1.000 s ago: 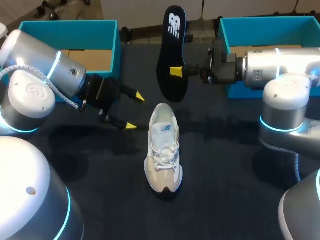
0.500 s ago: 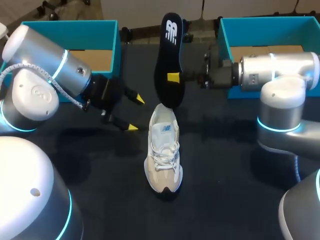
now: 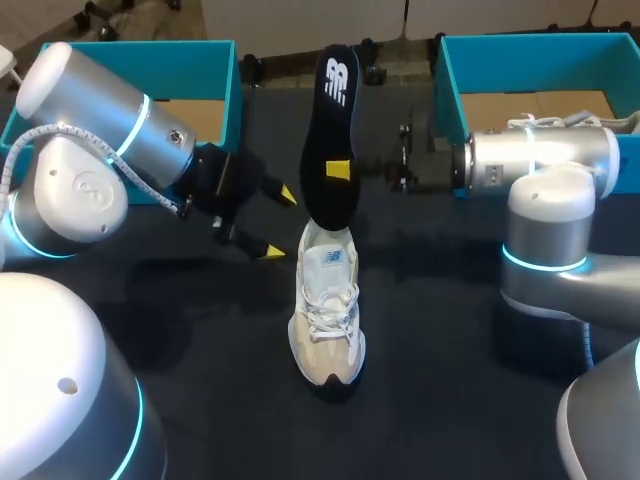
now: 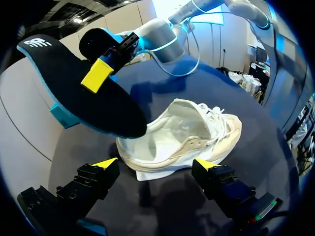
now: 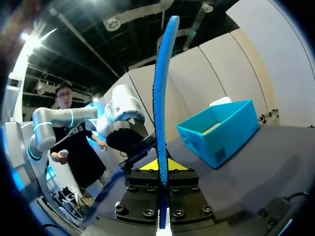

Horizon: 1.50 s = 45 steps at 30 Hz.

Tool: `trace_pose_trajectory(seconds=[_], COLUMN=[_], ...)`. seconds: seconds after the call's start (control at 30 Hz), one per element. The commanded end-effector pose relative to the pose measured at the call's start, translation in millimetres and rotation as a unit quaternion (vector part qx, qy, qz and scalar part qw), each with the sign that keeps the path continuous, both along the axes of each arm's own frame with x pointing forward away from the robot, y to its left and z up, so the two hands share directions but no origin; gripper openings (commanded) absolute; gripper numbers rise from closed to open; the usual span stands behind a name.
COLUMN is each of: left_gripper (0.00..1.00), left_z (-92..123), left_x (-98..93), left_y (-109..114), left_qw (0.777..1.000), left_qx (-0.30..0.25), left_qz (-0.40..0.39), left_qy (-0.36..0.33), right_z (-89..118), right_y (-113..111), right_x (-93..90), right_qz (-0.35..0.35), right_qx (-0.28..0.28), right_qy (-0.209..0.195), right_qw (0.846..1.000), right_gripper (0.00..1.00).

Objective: Take the shoe out of the shoebox, open the shoe tongue, remove and reinsert the insole, then place the shoe into the shoebox

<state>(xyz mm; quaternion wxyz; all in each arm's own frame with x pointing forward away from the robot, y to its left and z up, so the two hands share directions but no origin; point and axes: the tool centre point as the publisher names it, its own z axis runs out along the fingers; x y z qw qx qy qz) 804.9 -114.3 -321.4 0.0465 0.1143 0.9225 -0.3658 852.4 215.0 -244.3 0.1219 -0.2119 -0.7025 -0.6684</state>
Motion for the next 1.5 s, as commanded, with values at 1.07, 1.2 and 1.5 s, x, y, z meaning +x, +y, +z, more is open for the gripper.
trace_pose_trajectory(seconds=[1.07, 1.2, 1.5], left_gripper=[1.00, 1.00, 1.00], left_z=[-6, -7, -15], left_x=[5.8, 5.4, 10.7], left_y=[-10, -11, -16], left_qw=[1.000, 1.000, 1.000], left_qx=[0.008, 0.008, -0.001], left_qz=[0.022, 0.020, -0.010], left_qy=[-0.005, -0.006, 0.016], right_z=[-26, -32, -31], right_y=[0, 0, 1], right_x=[-14.2, -16.8, -19.3], right_qz=[-0.012, -0.015, -0.006], right_qx=[0.021, 0.022, 0.026], right_qy=[0.013, 0.017, 0.026], right_qw=[1.000, 0.999, 0.999], right_gripper=[0.00, 0.00, 0.00])
